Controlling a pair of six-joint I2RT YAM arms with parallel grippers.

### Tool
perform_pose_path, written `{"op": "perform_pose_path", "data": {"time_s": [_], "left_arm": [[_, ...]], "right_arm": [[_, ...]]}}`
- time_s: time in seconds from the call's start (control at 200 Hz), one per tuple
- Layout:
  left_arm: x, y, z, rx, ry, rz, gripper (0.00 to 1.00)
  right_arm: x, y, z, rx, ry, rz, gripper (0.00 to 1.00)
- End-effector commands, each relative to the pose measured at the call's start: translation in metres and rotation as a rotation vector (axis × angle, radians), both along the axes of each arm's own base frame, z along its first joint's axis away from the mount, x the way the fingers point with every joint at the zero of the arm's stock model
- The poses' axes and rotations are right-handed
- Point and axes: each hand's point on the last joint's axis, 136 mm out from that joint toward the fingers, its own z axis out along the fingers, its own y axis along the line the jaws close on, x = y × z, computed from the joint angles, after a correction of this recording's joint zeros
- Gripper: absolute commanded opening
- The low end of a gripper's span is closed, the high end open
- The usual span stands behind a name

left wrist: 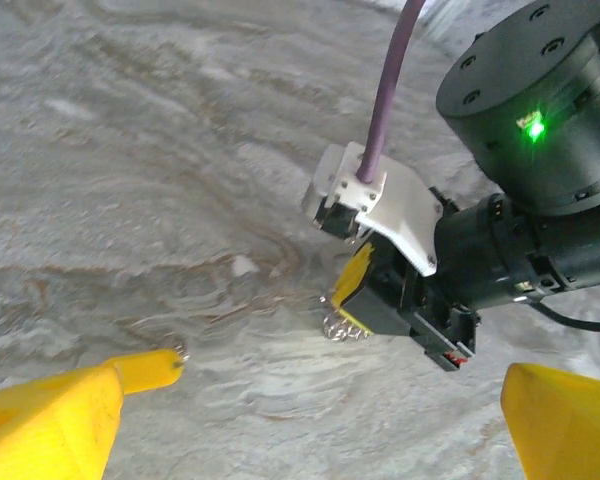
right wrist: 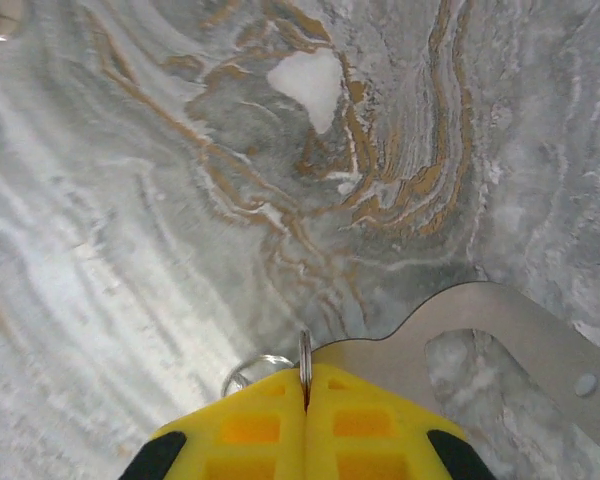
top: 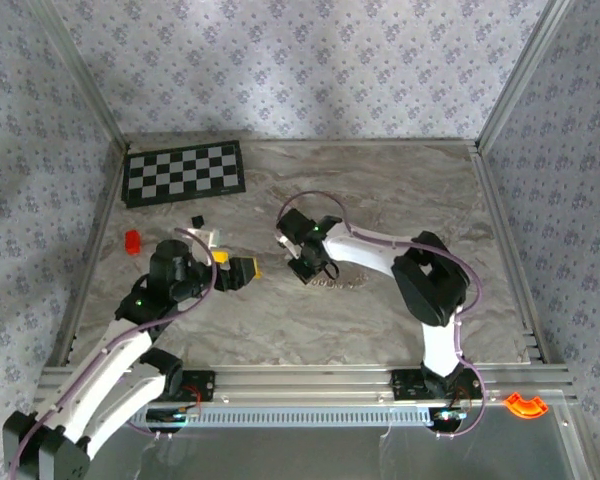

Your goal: Put the keys on the keyring

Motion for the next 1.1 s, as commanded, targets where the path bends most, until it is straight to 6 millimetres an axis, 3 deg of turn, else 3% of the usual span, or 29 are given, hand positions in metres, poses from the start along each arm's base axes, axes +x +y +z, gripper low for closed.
{"op": "perform_pose_path", "data": {"time_s": [0.0, 0.095, 0.12, 0.415, 0.705, 0.875, 1.094], "left_arm": [[-0.008, -0.013, 0.028, -0.075, -0.089, -0.072, 0.96], [-0.016, -0.019, 0.039, -0.11, -0.128, -0.104, 0.96], [-0.018, -0.021, 0.041, -0.116, -0.135, -0.112, 0.95], [-0.027, -0.03, 0.061, -0.169, -0.17, -0.149, 0.94], [-0.048, -0.043, 0.103, -0.246, -0.268, -0.263, 0.92], [-0.063, -0.053, 0.121, -0.275, -0.328, -0.346, 0.91], [-0.083, -0.071, 0.14, -0.304, -0.384, -0.471, 0.91]], "right_arm": [[0.0, 0.01, 0.034, 0.111, -0.103, 0.033, 0.0], [-0.006, 0.018, 0.057, 0.231, -0.136, 0.061, 0.0], [-0.012, 0.013, 0.052, 0.233, -0.132, 0.07, 0.0], [-0.048, 0.022, 0.108, 0.579, -0.206, 0.191, 0.0], [-0.071, 0.009, 0.167, 0.829, -0.362, 0.222, 0.0], [-0.082, 0.003, 0.19, 0.928, -0.404, 0.227, 0.0], [-0.103, 0.0, 0.238, 1.125, -0.466, 0.296, 0.0]]}}
